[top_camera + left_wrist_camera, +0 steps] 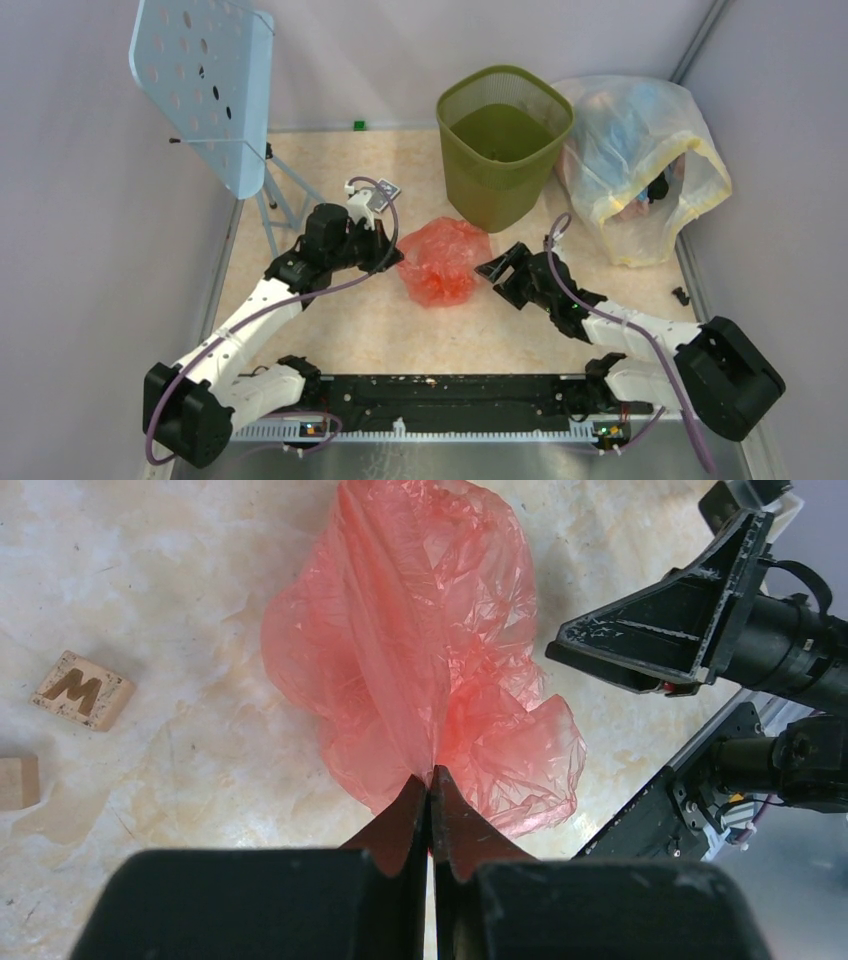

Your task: Put the trash bags into the trash bin

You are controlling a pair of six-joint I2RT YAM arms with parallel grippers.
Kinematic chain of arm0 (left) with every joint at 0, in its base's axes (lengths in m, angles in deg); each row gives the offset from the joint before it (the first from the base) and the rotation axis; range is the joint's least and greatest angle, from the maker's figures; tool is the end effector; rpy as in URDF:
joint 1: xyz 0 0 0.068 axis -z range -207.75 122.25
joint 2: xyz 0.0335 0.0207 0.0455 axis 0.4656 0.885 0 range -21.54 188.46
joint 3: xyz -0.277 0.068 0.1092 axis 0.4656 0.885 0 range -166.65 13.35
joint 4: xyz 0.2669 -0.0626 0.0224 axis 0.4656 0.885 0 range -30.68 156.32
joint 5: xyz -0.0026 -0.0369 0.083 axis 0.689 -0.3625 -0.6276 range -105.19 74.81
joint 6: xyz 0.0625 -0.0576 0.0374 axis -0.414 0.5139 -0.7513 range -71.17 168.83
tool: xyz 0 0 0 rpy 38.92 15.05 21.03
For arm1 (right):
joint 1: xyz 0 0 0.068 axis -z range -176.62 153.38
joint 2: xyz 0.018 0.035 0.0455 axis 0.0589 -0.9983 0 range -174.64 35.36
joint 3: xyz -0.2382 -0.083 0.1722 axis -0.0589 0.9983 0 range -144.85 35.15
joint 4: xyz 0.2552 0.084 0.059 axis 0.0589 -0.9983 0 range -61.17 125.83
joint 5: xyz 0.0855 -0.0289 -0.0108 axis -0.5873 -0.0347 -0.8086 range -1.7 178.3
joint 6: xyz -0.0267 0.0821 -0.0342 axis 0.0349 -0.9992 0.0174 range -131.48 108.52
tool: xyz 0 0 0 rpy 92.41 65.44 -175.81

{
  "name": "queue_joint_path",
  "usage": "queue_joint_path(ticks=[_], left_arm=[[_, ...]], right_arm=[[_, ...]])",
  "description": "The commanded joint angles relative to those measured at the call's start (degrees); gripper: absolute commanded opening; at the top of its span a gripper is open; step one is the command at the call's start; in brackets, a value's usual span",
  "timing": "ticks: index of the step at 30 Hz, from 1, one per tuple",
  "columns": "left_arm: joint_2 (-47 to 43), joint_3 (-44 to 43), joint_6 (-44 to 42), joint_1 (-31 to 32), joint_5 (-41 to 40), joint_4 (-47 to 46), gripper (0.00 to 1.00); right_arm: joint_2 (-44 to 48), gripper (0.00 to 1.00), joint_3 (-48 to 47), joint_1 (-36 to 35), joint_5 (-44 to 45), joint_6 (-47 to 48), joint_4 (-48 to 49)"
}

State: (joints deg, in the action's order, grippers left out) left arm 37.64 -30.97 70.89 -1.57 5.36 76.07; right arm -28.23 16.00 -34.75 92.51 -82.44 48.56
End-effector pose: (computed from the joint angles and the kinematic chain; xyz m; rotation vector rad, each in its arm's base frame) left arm 0.2234 -0.1424 0.2807 0.3015 2.1899 -0.8661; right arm 0.1995 0.1488 0.1584 0.6972 2.1997 0.9987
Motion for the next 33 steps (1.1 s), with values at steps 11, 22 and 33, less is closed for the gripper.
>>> queue_joint_path(ticks=[11, 22, 33], left_arm=[[0.99, -0.78, -1.5, -0.02, 0.72, -1.71, 0.05], [0.41, -5.73, -3.16, 0.02, -2.15, 1.49, 0.05], [3.2, -47.13, -5.96, -0.02, -4.09, 12.9, 0.06]], right_arm=[[-13.47, 0.74, 1.84, -0.23, 1.76, -9.7, 19.28], [-1.85, 0.0, -7.29, -0.21, 4.54, 0.97, 6.89], [-1.7, 0.0, -62.44, -0.27, -8.77, 31.01, -24.63]])
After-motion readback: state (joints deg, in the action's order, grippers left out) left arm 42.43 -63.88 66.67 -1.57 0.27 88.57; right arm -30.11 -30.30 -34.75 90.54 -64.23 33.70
